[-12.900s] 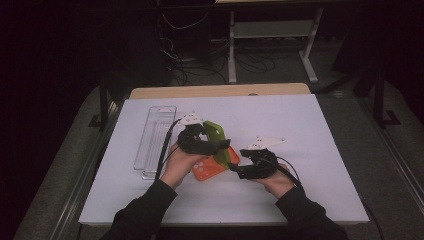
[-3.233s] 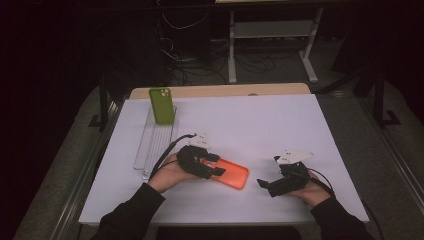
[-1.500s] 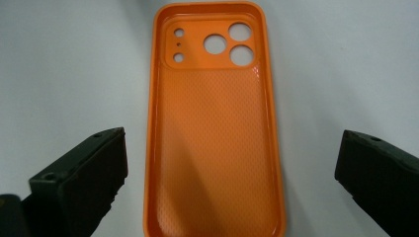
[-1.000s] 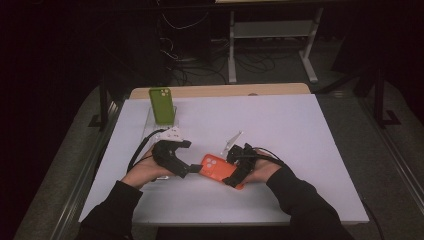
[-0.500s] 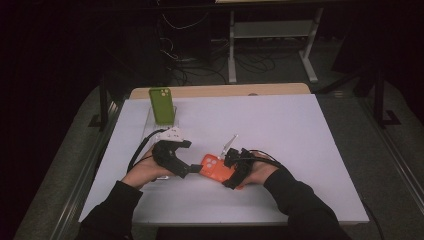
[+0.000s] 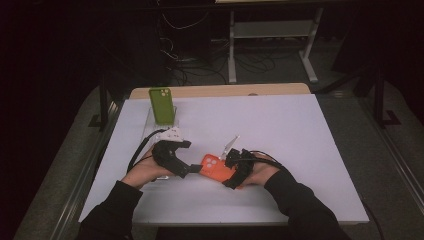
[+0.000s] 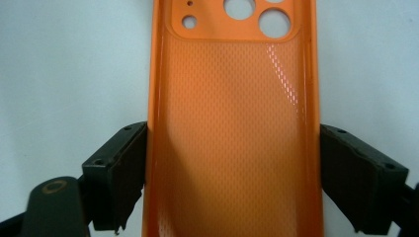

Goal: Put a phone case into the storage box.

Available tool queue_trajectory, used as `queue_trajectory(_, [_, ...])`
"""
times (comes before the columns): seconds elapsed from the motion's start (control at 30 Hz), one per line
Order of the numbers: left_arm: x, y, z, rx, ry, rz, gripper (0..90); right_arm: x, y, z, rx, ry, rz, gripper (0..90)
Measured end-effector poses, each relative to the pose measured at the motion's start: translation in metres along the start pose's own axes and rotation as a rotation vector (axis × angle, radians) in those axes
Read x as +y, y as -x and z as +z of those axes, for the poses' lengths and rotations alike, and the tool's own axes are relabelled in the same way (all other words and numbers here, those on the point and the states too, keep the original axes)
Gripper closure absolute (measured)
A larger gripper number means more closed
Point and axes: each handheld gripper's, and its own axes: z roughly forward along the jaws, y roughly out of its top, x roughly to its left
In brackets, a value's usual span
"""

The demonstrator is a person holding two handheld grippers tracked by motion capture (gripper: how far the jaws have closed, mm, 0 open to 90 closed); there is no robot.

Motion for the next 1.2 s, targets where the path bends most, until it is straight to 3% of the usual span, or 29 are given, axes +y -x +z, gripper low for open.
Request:
queue_trajectory(0.33, [0.000,-0.002,-0.002,-0.002,0.006,0.009,0.0,-0.004,0.005,-0.006,0.018,0.017,-0.008,15.7])
queue_trajectory(0.7, [0.001,-0.001,0.002,-0.010,-0.006,0.018,0.0,-0.010,0.019,-0.033,0.020,0.039,-0.050,15.7])
queue_trajectory(0.87, [0.003,-0.001,0.005,-0.024,-0.017,0.046,0.0,-0.013,0.029,-0.046,0.030,0.048,-0.070,15.7])
queue_trajectory(1.2, [0.018,0.002,0.016,-0.067,-0.065,0.148,0.0,-0.014,0.043,-0.069,0.094,0.046,-0.162,15.6])
